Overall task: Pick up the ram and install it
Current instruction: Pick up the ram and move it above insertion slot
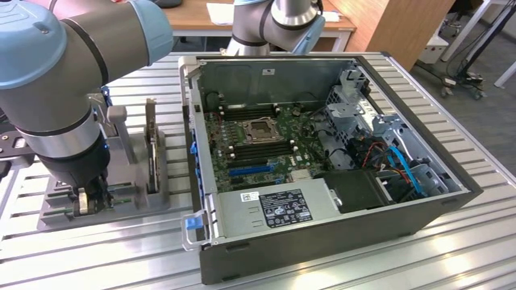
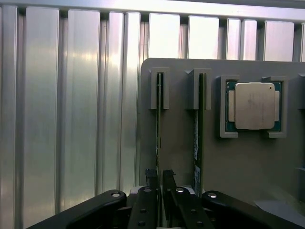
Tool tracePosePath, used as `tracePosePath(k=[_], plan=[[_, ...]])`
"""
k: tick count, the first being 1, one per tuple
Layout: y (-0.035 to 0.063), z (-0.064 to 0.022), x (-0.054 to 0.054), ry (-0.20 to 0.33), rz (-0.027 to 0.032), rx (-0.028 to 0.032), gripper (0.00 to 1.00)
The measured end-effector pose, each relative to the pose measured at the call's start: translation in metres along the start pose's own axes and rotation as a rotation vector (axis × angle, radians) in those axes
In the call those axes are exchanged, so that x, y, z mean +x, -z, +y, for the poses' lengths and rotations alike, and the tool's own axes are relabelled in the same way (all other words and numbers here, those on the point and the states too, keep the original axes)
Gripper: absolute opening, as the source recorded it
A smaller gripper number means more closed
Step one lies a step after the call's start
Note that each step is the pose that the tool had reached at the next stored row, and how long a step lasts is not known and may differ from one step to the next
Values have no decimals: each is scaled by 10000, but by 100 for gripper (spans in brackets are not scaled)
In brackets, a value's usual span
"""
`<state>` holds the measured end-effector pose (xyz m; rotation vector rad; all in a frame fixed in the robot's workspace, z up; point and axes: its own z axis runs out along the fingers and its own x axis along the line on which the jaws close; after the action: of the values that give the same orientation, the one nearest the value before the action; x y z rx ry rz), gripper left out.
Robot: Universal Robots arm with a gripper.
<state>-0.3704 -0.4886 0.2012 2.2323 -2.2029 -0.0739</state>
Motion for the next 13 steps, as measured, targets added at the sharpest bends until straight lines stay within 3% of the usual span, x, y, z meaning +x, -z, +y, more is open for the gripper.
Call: tracePosePath(k=[13], plan=[[0,-1,0,1,0,-1,19]])
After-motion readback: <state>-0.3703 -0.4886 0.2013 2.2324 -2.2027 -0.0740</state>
